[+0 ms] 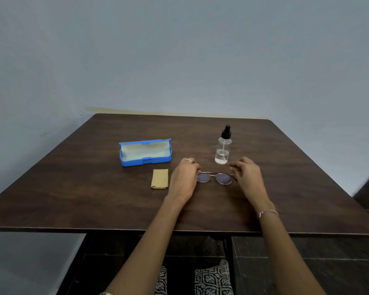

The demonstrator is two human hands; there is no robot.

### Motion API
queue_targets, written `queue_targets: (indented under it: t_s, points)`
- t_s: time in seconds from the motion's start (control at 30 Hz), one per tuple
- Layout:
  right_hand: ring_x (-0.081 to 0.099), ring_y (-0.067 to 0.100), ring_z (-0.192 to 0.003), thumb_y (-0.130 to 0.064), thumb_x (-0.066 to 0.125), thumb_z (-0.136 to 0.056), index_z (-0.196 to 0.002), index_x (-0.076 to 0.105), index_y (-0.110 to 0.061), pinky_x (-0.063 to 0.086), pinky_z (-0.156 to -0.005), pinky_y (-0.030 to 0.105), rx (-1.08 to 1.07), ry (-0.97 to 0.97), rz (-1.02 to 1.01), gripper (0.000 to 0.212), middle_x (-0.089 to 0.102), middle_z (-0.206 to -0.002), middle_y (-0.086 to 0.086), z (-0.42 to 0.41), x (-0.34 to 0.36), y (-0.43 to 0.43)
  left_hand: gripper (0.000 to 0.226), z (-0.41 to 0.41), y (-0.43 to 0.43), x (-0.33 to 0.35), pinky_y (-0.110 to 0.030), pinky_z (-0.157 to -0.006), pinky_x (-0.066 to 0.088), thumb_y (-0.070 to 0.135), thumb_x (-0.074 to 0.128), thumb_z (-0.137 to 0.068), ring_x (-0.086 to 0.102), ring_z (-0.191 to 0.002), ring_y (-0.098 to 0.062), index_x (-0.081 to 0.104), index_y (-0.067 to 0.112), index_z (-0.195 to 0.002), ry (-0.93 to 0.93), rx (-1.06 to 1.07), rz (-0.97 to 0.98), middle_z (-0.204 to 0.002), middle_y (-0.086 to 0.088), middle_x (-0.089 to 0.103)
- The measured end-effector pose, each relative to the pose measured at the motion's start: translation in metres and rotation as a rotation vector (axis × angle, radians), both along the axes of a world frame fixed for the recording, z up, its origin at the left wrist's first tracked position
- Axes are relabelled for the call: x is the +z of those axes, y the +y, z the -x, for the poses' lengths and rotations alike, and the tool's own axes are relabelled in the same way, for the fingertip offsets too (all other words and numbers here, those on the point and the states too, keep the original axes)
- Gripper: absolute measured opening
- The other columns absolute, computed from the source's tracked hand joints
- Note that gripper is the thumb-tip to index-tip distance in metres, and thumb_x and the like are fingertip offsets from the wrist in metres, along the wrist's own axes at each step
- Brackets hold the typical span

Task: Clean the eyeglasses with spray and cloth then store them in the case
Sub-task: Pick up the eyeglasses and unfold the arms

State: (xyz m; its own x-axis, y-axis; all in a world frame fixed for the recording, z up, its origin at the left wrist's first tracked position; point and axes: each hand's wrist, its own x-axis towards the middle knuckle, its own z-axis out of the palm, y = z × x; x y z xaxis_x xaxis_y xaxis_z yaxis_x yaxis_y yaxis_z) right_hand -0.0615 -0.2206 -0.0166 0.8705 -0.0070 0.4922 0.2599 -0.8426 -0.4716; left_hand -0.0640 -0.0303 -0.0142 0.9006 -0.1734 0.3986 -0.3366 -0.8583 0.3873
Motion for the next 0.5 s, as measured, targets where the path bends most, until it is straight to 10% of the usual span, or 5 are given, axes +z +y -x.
queue_targets:
  t_s: [0.5]
  points:
    - [0.051, 0.015, -0.083, 0.0, 0.064, -0.083, -0.092, 0.075, -0.008, 0.032, -0.072, 0.014, 0.14, 0.105, 0.006, 0.016, 0.052, -0.08, -0.004, -0.0001, -0.0104, -0.0145, 0.022, -0.0043, 0.0007, 0.004, -0.025, -0.066, 0.036, 0.021, 0.05, -0.094, 0.052, -0.098, -0.013, 0.067, 0.024, -0.108, -0.01, -0.084, -0.222, -0.104, 0.004, 0.055]
